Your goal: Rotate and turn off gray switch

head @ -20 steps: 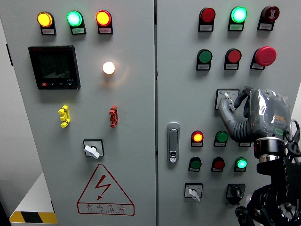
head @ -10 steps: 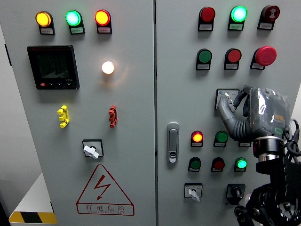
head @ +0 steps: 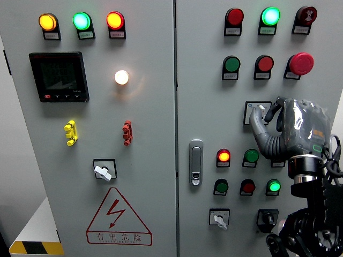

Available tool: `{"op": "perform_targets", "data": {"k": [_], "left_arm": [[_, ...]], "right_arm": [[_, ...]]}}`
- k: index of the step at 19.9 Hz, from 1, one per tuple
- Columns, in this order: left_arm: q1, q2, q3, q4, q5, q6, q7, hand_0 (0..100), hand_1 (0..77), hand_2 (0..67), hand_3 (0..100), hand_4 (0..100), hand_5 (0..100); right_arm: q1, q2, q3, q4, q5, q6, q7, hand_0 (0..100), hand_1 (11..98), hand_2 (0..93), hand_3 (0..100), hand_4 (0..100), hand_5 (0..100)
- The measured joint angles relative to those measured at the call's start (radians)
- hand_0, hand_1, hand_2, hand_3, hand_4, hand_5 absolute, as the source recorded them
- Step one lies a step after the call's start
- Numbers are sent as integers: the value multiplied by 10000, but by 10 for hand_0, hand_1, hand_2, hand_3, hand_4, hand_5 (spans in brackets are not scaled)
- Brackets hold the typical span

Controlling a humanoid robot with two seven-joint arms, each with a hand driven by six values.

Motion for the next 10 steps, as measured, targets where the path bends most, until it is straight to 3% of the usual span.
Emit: {"op": "perform_targets", "data": {"k": [5,10], "left_arm": [[0,0,0,0,0,0,0,0,0,101,208,121,127],[0,0,0,0,0,0,0,0,0,101,207,121,127]], "right_arm": [[-54,0,-74,11,0,-110,6,650,307,692,1000,1000,999],[-117,-15,-105,58,-2,-156,19,534,352,585,1000,1000,990]]}}
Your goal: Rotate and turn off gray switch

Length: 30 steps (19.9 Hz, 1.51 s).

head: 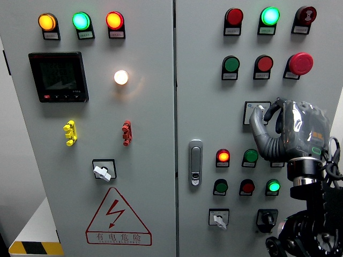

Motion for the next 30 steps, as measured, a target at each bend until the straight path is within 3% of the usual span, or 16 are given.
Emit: {"op": "perform_targets", "data": {"k": [2,7,10,12,17,19,23,26,30], "left_arm": [[0,0,0,0,0,0,0,0,0,101,207,121,127],[0,0,0,0,0,0,0,0,0,101,207,121,127],[0,0,0,0,0,0,1,0,0,101,208,121,127],[0,0,0,0,0,0,5,0,0,101,208,121,127],[0,0,0,0,0,0,5,0,0,101,207,121,127],[0,0,0,0,0,0,3,0,0,101,207,121,127],[0,0,0,0,0,0,3,0,0,101,208,121,127],[0,0,0,0,0,0,2,0,0,101,208,121,127],[0,0,0,0,0,0,0,0,0,101,208,121,127]], "right_arm": [[-18,-2,-2,75,0,-6,12,507,361,572,1000,1000,981],[-340,-31,-3,583,-1,-8,18,434,381,535,1000,850,969],[-658,-32,-3,1060,-1,-8,41,412,388,531,987,842,963],[-880,-24,-3,1431,-1,14,64,405,390,528,929,797,944],[-1493,-15,-5,2411,-13,95,121,388,393,486,718,570,858],[-1693,-15,-15,2770,-1,125,136,371,400,447,641,477,777],[-1934,-26,-9,3186,-8,145,155,356,405,411,541,398,683],[-2046,-27,-37,3311,-15,146,182,346,409,323,386,240,526],[-2286,-31,-139,3566,-57,226,703,310,435,179,245,117,372]]}}
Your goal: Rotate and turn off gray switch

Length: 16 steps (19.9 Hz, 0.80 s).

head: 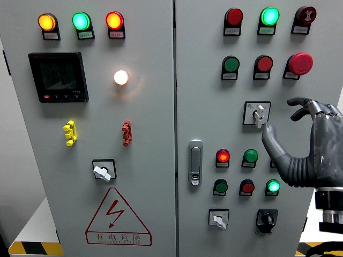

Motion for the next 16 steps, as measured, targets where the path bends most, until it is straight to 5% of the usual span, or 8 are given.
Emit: {"op": "perform_targets", "data": {"k": [4,13,16], "left_arm": [[0,0,0,0,0,0,3,0,0,101,208,121,127],[0,0,0,-4,0,0,2,0,0,101,208,121,127],[0,0,0,-15,0,0,4,0,0,101,208,121,127]], "right_arm": [[-550,-1,-1,759,-21,349,233,262,438,59,131,83,264],[-1141,-16,302,1732,-583,644,1450,194,442,47,53,60,141],[-1196,-16,451,1789,-755,648,1619,188,436,46,49,57,121]]}}
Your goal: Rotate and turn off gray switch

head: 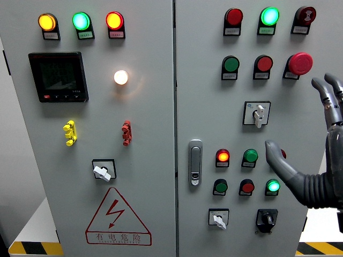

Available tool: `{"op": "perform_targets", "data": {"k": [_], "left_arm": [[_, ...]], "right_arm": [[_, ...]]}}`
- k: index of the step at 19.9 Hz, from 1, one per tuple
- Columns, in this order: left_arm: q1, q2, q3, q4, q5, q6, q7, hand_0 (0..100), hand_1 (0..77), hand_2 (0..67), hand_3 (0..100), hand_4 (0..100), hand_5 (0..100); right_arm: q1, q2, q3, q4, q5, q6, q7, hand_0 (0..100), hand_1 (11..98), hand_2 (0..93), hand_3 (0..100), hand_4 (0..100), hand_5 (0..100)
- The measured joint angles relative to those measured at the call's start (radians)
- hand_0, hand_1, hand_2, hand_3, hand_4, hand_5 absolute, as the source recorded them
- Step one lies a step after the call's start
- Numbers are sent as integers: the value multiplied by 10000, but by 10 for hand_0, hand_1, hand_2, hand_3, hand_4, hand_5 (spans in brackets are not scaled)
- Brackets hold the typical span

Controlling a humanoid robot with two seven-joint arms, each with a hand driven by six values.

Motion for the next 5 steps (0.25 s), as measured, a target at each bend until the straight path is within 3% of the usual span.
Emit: {"op": "perform_targets", "data": {"k": [5], "left_arm": [[0,0,0,-1,0,0,4,0,0,101,208,121,127]], "right_arm": [[-76,0,23,43,-68,-16,26,168,432,46,49,56,109]]}}
